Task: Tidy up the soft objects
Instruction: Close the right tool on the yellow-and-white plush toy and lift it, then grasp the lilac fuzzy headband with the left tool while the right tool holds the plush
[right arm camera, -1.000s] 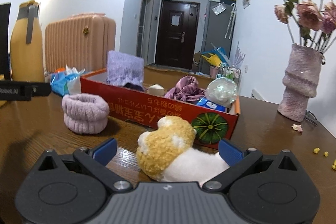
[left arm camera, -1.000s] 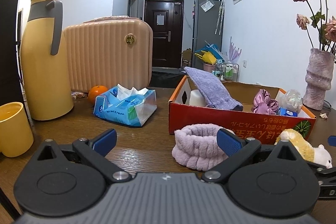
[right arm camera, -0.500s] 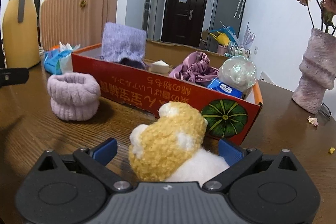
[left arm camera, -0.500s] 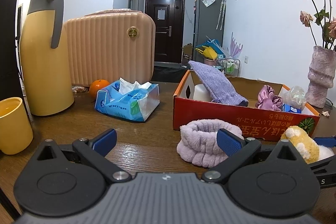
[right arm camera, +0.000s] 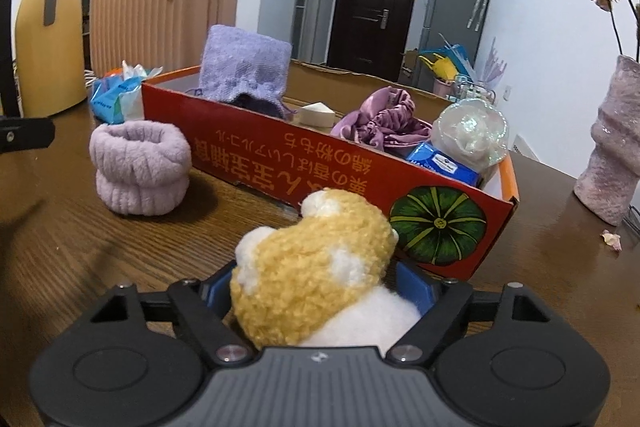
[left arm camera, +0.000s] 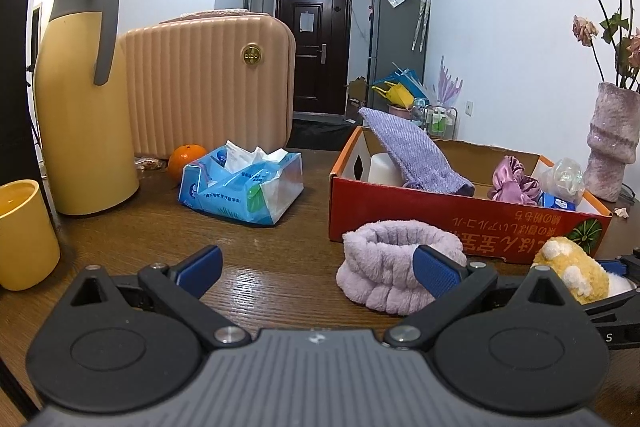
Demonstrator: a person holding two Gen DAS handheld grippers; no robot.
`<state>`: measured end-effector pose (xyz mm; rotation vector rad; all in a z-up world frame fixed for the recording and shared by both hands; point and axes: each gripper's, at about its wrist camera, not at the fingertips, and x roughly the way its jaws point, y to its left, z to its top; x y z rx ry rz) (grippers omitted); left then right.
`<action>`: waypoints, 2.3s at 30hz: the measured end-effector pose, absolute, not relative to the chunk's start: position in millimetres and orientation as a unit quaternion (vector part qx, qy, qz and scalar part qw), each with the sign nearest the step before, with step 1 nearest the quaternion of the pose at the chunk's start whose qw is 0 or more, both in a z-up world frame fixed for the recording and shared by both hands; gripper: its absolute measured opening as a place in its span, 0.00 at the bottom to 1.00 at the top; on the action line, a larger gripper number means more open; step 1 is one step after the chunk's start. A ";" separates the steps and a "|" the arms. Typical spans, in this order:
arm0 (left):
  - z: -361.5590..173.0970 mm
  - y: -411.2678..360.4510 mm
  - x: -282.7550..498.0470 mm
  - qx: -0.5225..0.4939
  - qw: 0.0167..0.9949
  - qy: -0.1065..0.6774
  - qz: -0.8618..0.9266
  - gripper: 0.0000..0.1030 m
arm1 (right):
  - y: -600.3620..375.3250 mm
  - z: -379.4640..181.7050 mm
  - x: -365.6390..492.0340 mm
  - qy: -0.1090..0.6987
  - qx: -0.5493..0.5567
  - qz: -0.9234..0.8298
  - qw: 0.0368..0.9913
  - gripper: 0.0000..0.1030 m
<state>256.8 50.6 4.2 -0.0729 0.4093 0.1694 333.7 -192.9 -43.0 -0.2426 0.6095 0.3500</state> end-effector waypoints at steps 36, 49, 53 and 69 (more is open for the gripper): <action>-6.6 39.4 280.4 -0.026 0.973 0.226 0.046 1.00 | -268.3 -9.1 300.2 0.169 -0.024 0.062 0.983 0.67; -11.7 25.8 311.2 -0.029 0.969 0.245 0.009 1.00 | -280.6 -10.5 305.0 0.170 -0.015 0.048 0.984 0.67; -13.9 19.0 324.2 -0.024 0.968 0.251 0.004 1.00 | -280.0 -12.1 306.5 0.174 -0.014 0.052 0.983 0.67; -29.3 13.6 362.7 -0.022 0.950 0.312 0.000 1.00 | -277.1 -15.0 309.4 0.184 -0.013 0.061 0.981 0.67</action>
